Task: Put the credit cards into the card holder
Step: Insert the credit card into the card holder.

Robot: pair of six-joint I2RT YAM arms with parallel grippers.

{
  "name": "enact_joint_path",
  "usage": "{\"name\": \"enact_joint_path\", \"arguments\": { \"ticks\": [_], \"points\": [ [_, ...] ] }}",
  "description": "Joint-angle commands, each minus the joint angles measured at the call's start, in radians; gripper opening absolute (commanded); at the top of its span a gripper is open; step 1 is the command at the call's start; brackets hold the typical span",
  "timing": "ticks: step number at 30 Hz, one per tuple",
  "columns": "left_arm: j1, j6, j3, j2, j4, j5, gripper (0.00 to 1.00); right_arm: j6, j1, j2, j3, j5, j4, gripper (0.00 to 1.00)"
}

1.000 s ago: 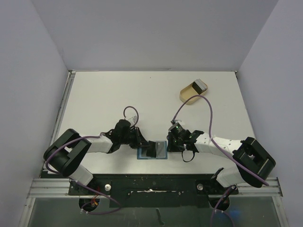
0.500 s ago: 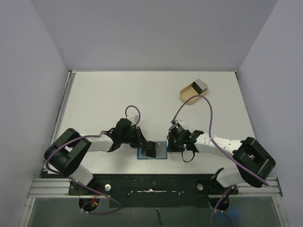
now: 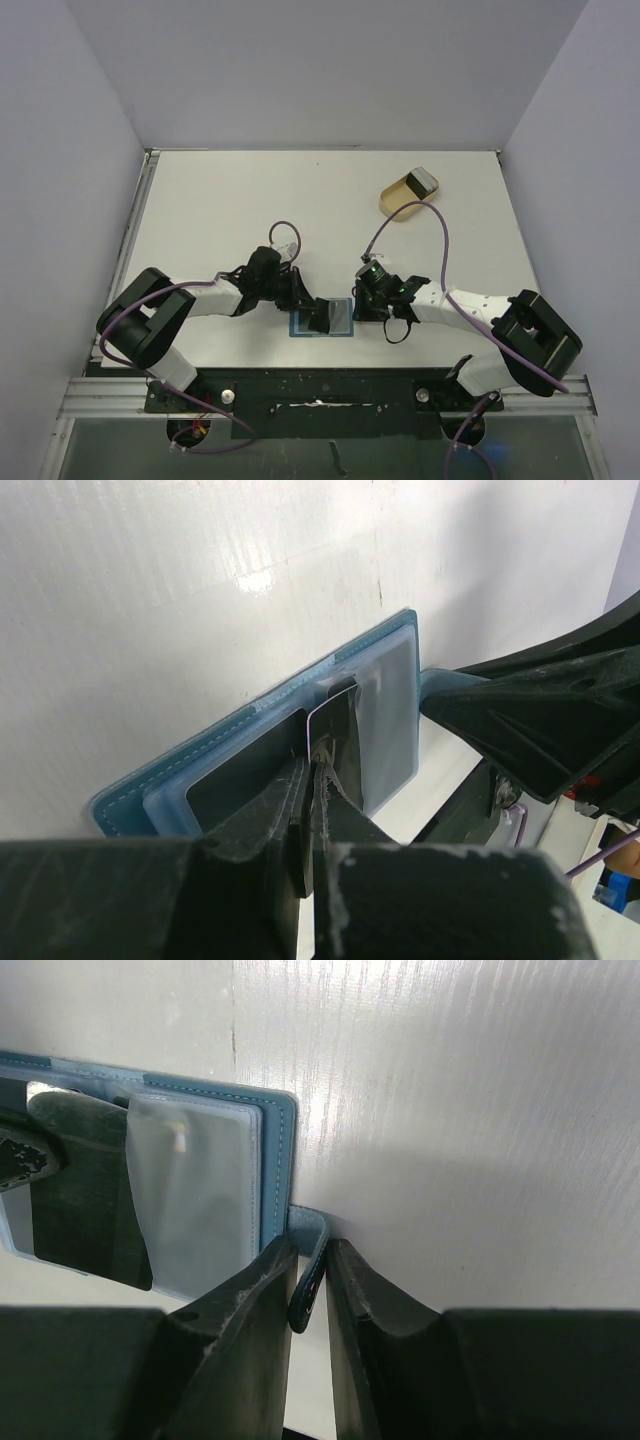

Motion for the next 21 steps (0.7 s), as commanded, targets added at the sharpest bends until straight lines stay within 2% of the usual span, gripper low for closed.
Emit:
{"name": "enact_joint_path", "arguments": {
  "ticks": [1,8,21],
  "points": [
    [0.003,0.050,0.003,0.024,-0.094,-0.006,0.00,0.008,0.011,-0.009,0.013,0.018,-0.005,0.20],
    [0.009,0.061,0.000,0.003,-0.128,-0.004,0.00,0.008,0.010,-0.011,0.009,0.022,-0.009,0.20],
    [0.013,0.015,-0.041,-0.028,-0.064,-0.025,0.00,0.017,0.013,-0.016,0.004,0.021,-0.009,0.20]
  ]
}}
